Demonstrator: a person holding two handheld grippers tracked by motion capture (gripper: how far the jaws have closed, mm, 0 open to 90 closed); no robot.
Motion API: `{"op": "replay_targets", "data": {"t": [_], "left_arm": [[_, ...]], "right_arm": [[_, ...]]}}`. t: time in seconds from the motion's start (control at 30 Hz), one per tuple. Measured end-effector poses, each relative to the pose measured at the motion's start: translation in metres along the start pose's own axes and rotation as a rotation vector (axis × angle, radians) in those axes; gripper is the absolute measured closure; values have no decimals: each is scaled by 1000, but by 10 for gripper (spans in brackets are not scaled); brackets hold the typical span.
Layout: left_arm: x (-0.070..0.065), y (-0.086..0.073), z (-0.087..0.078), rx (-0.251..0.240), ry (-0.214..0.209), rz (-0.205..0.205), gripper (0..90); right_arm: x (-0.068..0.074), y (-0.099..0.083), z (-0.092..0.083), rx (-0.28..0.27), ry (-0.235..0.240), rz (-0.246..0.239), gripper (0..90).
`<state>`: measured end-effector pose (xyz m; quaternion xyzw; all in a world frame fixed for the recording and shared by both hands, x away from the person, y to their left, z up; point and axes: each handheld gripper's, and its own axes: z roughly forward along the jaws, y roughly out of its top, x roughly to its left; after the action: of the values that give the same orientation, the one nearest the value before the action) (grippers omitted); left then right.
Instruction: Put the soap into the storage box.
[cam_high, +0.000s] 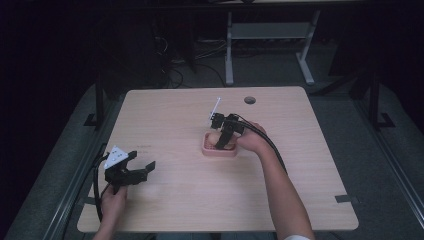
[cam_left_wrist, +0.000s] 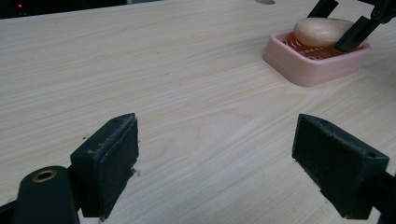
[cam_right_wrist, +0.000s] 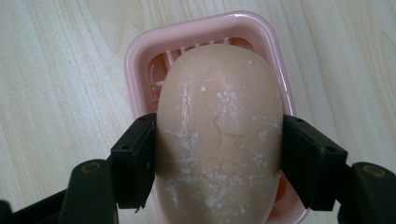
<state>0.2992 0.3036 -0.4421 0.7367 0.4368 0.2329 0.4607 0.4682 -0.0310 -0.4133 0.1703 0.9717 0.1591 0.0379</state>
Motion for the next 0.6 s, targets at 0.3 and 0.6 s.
{"op": "replay_targets", "data": {"t": [0.3,0.6], "left_arm": [[0,0,0,-5,1,-3,143],[0,0,0,-2,0,-3,143]], "right_arm": [[0,1,0,-8,-5,-4,318],[0,1,2,4,-6,-6,318]]}}
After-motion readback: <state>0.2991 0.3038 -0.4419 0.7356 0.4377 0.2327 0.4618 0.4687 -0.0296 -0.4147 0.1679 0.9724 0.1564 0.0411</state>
